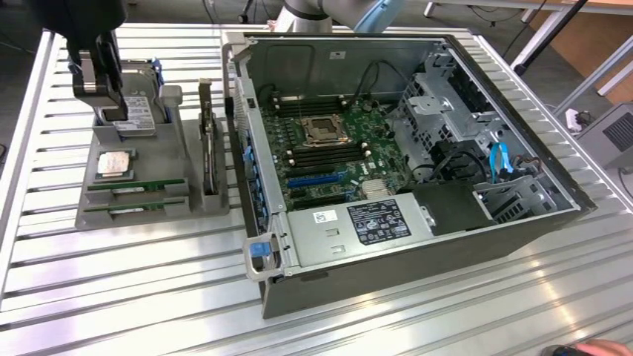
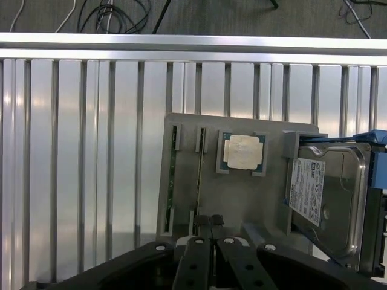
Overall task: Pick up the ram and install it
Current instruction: 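Pick up the ram and move it above insertion slot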
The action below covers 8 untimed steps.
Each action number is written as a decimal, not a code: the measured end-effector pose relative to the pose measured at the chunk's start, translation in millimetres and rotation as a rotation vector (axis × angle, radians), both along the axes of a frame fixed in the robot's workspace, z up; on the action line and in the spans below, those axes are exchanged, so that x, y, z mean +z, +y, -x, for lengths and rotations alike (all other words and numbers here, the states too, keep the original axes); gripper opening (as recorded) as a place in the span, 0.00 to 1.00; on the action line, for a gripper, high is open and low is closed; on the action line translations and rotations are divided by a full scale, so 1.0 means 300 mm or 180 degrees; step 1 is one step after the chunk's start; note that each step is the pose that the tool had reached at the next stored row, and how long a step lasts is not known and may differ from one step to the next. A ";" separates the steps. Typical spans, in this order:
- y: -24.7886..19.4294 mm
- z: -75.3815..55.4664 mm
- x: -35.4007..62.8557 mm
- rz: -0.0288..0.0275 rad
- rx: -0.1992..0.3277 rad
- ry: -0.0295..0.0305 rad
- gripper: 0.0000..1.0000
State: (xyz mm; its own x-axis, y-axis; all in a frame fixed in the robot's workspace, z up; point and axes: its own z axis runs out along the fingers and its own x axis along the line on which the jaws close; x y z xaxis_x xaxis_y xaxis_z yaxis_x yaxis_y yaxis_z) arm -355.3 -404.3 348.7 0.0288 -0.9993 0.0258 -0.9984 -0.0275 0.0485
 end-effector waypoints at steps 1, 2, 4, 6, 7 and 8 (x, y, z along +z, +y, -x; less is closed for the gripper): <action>0.000 0.000 0.000 0.0000 0.0000 0.0000 0.15; 0.000 0.000 0.000 0.0000 0.0000 0.0000 0.28; 0.000 0.000 -0.001 0.0000 0.0000 0.0000 0.55; 0.000 0.000 -0.001 0.0000 0.0000 0.0000 0.81; 0.000 0.000 -0.001 0.0000 0.0000 0.0000 0.94; 0.000 0.000 -0.002 0.0000 0.0000 -0.0001 0.99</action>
